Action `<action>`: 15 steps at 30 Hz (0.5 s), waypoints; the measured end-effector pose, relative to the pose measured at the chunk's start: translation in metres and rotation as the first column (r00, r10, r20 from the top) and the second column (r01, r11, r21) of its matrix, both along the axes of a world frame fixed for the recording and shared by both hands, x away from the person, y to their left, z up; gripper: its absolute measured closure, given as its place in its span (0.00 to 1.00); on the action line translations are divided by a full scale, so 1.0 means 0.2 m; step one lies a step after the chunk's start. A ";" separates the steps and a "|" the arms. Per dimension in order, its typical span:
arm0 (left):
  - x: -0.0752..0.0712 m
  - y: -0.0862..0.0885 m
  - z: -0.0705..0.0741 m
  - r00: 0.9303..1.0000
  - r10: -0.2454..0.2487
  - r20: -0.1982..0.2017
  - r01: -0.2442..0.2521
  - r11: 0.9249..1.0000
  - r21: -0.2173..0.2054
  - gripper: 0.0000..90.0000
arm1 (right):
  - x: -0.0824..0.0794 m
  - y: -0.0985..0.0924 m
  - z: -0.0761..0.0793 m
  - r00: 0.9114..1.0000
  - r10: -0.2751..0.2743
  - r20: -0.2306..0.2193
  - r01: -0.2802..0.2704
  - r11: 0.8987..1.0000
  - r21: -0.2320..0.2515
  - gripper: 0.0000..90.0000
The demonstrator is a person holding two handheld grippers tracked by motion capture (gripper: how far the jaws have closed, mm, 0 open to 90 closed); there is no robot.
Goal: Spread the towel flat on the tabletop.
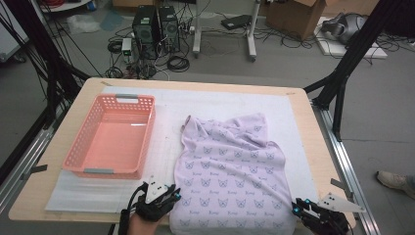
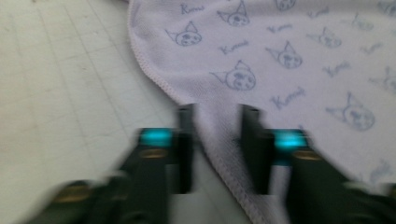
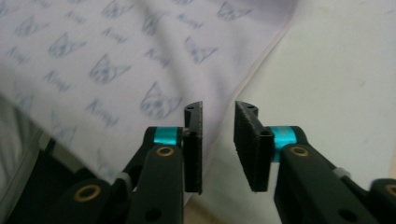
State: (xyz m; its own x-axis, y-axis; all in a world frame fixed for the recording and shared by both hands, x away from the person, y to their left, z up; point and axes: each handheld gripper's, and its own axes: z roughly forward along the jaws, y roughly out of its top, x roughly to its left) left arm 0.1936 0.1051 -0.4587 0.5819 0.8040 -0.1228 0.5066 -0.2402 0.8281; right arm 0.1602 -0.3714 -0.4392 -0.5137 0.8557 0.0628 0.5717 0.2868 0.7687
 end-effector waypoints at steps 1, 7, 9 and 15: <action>-0.02 0.01 0.00 1.000 -0.008 -0.001 0.008 1.000 0.010 0.97 | 0.02 0.00 0.00 1.000 -0.007 0.003 0.007 1.000 -0.001 0.77; -0.17 0.11 0.03 0.999 -0.037 -0.033 0.038 0.999 0.030 0.97 | 0.18 0.05 -0.02 0.999 -0.048 -0.016 0.048 0.999 0.023 0.68; -0.21 0.14 0.03 0.999 -0.036 -0.031 0.037 0.999 0.033 0.97 | 0.22 0.08 -0.04 0.999 -0.037 -0.035 0.038 0.999 0.018 0.68; -0.17 0.12 0.01 1.000 -0.001 -0.023 0.001 1.000 -0.018 0.70 | 0.20 0.16 -0.04 0.998 0.045 -0.037 -0.046 0.999 -0.027 0.97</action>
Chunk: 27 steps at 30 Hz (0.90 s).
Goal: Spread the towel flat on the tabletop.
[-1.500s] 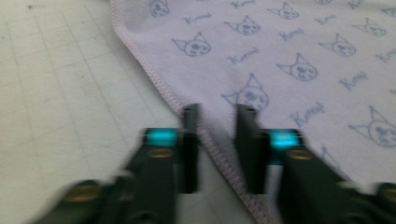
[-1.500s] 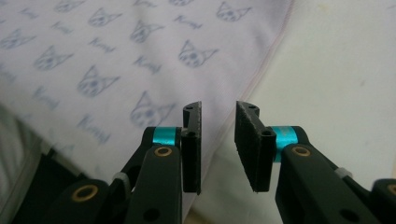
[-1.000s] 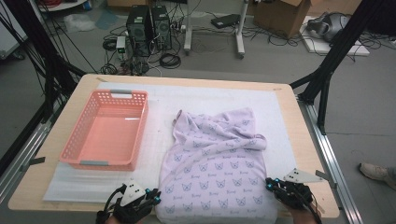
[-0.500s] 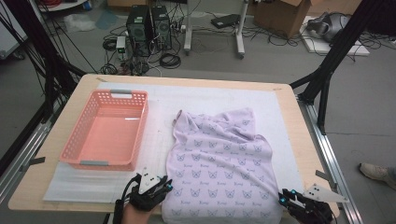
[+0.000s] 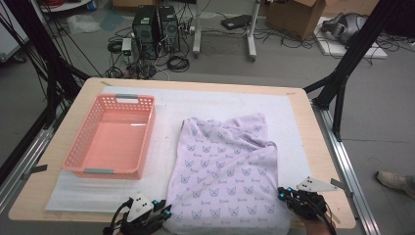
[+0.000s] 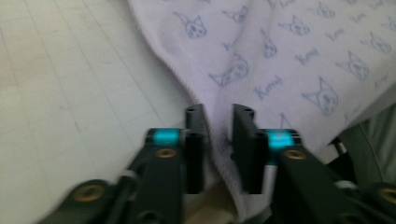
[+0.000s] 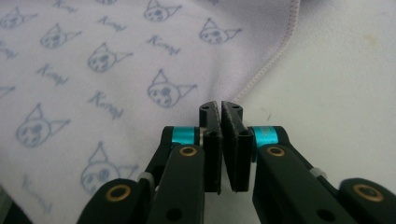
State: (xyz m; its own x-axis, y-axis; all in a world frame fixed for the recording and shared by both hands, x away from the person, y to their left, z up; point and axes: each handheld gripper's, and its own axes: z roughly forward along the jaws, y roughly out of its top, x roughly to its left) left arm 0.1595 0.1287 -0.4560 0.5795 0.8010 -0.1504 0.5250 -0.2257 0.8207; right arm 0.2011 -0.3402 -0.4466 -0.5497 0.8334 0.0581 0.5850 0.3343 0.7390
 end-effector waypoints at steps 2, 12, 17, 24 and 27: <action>0.03 -0.01 0.01 1.000 0.010 0.014 -0.010 1.000 -0.004 0.68 | -0.04 -0.04 0.01 1.000 -0.003 -0.017 0.003 1.000 0.004 0.98; 0.28 -0.11 0.01 0.999 0.025 -0.023 -0.026 0.999 -0.048 0.55 | -0.26 -0.20 0.01 1.000 0.002 -0.029 -0.001 1.000 0.025 0.89; 0.24 -0.18 -0.01 1.000 0.002 0.020 -0.002 0.999 0.032 0.96 | -0.18 -0.16 0.03 1.000 -0.027 0.009 0.027 0.999 0.036 0.78; 0.07 -0.03 0.01 1.000 -0.022 -0.013 0.023 0.999 0.042 0.97 | -0.03 -0.11 0.01 0.996 -0.090 0.014 0.089 0.996 0.018 0.73; 0.00 0.01 0.02 0.999 -0.031 -0.018 0.032 0.998 0.049 0.97 | 0.03 -0.07 0.00 0.996 -0.094 0.002 0.093 0.995 0.017 0.70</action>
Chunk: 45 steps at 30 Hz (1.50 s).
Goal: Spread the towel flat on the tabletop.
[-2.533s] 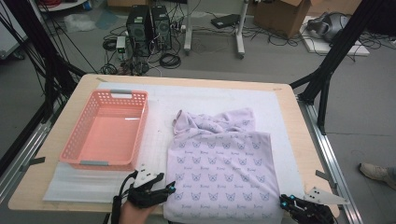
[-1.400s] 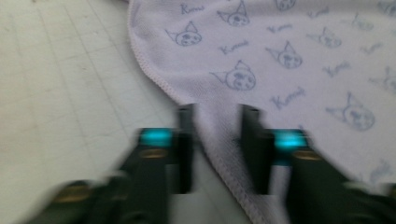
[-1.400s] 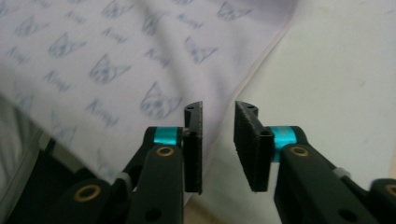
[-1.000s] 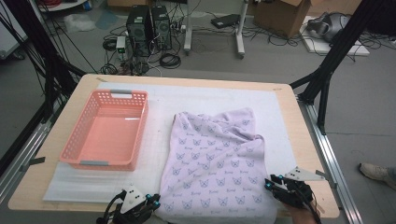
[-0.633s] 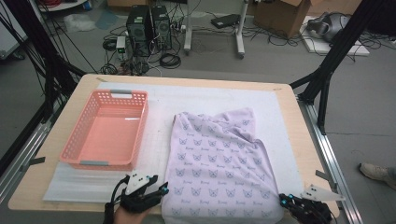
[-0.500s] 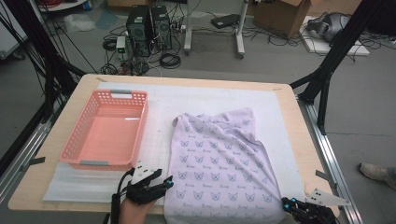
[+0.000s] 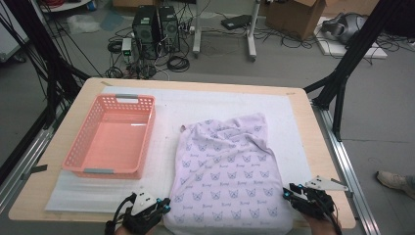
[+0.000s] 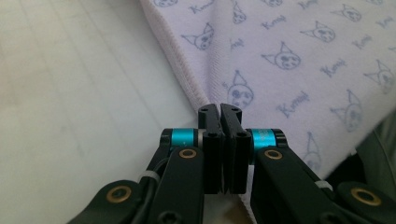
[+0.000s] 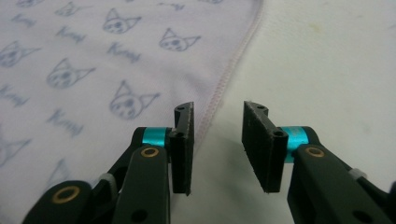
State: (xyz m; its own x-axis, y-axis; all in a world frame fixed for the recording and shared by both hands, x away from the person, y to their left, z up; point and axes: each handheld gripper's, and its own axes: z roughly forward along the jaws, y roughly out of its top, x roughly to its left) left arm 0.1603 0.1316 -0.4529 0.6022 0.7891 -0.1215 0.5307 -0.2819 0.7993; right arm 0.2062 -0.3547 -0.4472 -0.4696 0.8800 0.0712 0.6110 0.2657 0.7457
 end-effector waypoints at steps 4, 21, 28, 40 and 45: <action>-0.02 0.01 -0.01 1.000 0.007 0.027 -0.007 1.000 -0.018 0.89 | 0.01 0.04 0.00 1.000 0.024 0.006 -0.024 1.000 -0.018 0.78; 0.30 -0.12 -0.02 0.999 0.044 -0.011 -0.045 0.995 -0.092 0.54 | -0.26 -0.10 0.02 0.994 0.106 -0.036 -0.106 0.994 -0.004 0.97; 0.24 -0.13 -0.01 0.999 0.049 -0.014 -0.049 0.998 -0.042 0.97 | -0.21 -0.11 0.03 0.998 0.064 -0.006 -0.064 0.997 0.032 0.86; 0.05 0.00 -0.03 1.000 0.020 -0.012 -0.021 0.996 -0.089 0.96 | 0.02 0.05 -0.01 0.999 0.049 0.008 -0.049 0.999 -0.010 0.77; 0.06 -0.01 -0.03 0.999 0.031 -0.006 -0.032 0.994 -0.103 0.76 | 0.00 0.05 0.00 0.997 0.078 0.008 -0.078 0.997 -0.028 0.96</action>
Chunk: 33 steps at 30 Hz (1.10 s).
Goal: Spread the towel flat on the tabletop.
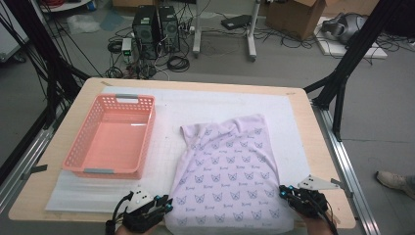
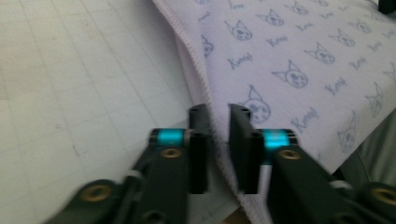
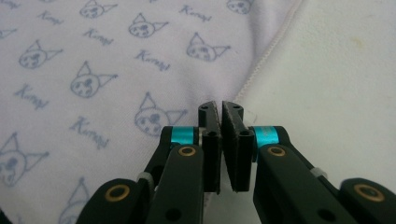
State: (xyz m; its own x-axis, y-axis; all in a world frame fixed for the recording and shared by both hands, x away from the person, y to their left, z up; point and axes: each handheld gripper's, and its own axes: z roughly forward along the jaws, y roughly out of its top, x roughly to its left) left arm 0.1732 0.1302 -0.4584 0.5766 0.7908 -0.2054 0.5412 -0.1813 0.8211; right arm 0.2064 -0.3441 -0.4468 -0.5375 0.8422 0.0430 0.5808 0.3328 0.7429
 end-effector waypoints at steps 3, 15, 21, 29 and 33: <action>0.02 0.00 0.01 1.000 0.010 0.011 -0.010 1.000 -0.014 0.65 | -0.04 -0.04 0.01 1.000 0.001 -0.010 -0.001 1.000 -0.002 0.96; 0.22 -0.09 0.03 1.000 0.015 -0.004 -0.015 1.000 -0.027 0.55 | -0.20 -0.15 0.01 1.000 0.011 -0.020 -0.011 1.000 0.012 0.92; 0.25 -0.16 0.02 1.000 0.011 -0.014 -0.011 0.998 0.057 0.89 | -0.18 -0.16 0.02 1.000 -0.025 0.001 0.025 0.998 0.061 0.86; 0.10 -0.06 0.02 0.998 -0.039 -0.052 0.041 0.999 0.026 0.97 | -0.15 -0.15 0.02 1.000 -0.029 0.002 0.029 0.996 0.084 0.81; 0.07 -0.02 0.02 0.999 -0.040 -0.035 0.040 0.999 0.016 0.84 | -0.08 -0.11 0.03 0.999 -0.038 0.016 0.037 0.997 0.074 0.73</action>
State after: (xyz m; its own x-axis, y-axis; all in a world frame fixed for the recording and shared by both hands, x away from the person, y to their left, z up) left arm 0.1869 0.1265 -0.4547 0.6007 0.7706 -0.2129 0.5613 -0.2169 0.7987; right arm 0.1899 -0.3664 -0.4418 -0.5070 0.8565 0.0966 0.5783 0.2548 0.7750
